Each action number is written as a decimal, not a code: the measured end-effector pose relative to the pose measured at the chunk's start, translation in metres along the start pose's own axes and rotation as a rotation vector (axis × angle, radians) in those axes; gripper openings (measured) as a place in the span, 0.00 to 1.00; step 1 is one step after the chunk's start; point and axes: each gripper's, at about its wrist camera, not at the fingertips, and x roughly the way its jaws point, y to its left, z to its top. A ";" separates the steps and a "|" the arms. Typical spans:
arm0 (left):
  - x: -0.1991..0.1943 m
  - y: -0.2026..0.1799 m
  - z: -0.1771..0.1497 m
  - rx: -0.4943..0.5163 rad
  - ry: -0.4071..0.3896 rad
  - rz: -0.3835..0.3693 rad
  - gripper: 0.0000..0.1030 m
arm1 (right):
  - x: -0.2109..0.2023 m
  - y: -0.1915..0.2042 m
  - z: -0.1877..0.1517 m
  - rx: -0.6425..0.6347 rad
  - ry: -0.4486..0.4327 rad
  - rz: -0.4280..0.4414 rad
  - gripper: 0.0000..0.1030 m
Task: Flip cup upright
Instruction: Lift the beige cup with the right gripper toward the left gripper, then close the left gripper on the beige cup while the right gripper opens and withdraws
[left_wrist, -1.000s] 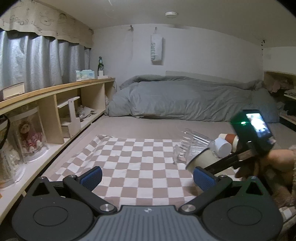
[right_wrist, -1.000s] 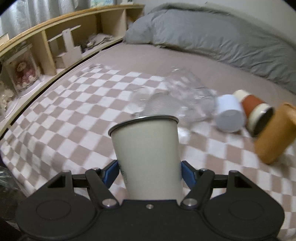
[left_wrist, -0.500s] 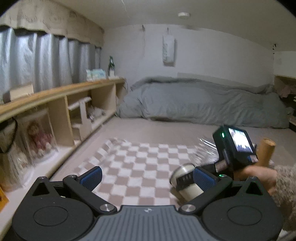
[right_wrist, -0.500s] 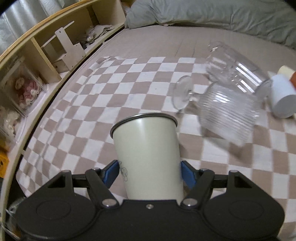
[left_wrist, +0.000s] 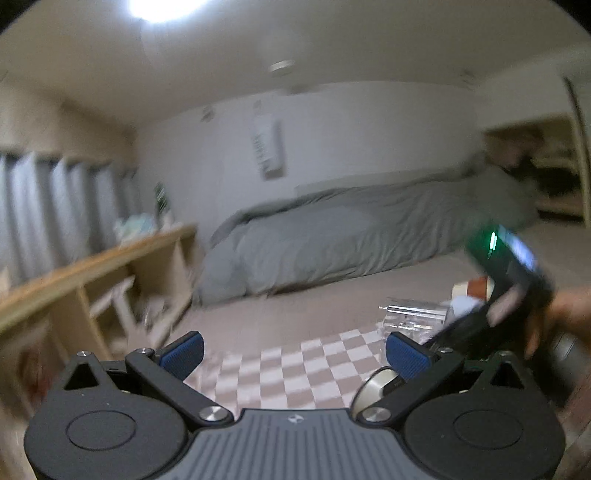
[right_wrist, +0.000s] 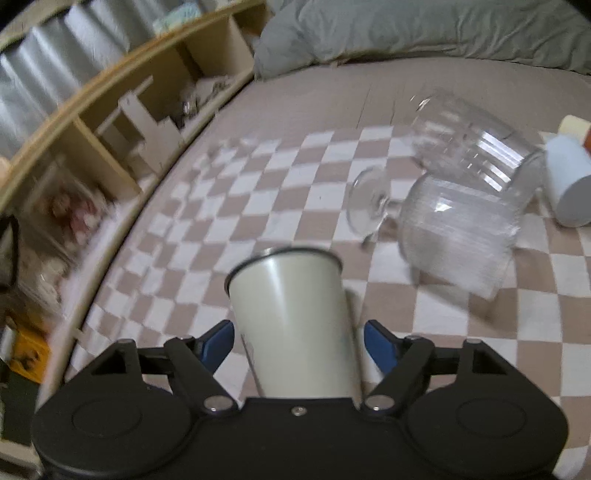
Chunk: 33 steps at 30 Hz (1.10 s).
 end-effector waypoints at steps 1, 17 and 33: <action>0.006 -0.003 -0.004 0.037 -0.003 -0.006 1.00 | -0.005 -0.003 0.001 0.012 -0.009 0.007 0.76; 0.134 -0.005 -0.052 -0.547 0.563 -0.256 0.91 | -0.046 -0.042 -0.006 0.071 -0.051 -0.016 0.75; 0.193 -0.028 -0.061 -0.820 0.780 -0.161 0.72 | -0.087 -0.059 -0.012 0.017 -0.136 -0.088 0.75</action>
